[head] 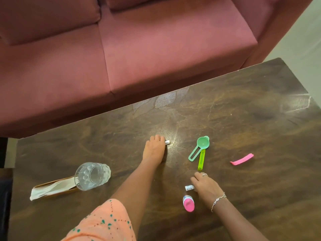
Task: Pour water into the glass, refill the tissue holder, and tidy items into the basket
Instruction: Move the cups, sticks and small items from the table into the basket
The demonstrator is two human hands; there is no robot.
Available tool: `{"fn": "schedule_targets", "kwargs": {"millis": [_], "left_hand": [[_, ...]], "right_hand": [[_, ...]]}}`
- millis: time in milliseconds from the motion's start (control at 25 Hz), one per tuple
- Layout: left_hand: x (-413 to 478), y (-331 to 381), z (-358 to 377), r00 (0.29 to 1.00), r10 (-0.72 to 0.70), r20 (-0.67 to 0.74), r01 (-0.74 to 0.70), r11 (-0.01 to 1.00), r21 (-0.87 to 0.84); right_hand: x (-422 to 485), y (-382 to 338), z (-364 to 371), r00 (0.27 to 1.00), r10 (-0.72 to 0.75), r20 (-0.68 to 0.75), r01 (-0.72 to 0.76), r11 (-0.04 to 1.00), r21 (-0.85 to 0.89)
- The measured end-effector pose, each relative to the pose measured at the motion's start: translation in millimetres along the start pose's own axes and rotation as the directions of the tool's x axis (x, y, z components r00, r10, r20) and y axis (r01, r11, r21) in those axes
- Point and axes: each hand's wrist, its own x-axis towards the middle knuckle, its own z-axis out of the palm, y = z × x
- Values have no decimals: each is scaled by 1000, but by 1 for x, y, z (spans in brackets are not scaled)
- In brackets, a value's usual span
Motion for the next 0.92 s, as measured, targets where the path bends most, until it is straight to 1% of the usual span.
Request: {"fn": "schedule_targets", "kwargs": {"millis": [80,160,240,400,520,640,720,800,920], "left_hand": [[-3,1,3,999,0,39,3,998,-70],[-12,3,-2,995,-93,25,96,979,-179],[-32,2,-8,980,-195,29,195,934,-298],[-84,-17,-18,961,-277,22,258,859,-441],[-126,-40,-31,942,-333,38,300,789,-537],[-172,-68,-49,931,-366,-9,284,738,-612],[-198,-88,-59,921,-389,-37,278,720,-636],[-230,-119,-68,909,-410,-77,266,712,-650],[-279,-172,-74,886,-435,-162,229,712,-664]], "right_hand": [[-3,2,-6,998,49,-36,-49,999,-2],[-6,3,-19,989,100,-107,-101,995,0],[-7,0,-36,975,129,-179,-124,992,38],[-1,-22,-80,937,126,-325,-90,988,124],[1,-58,-113,898,118,-423,-55,986,157],[-3,-107,-136,883,95,-461,-8,982,187],[-6,-137,-144,882,115,-458,-19,978,208],[-9,-178,-148,871,136,-472,-27,972,232],[-12,-246,-148,848,128,-515,-4,972,235]]}}
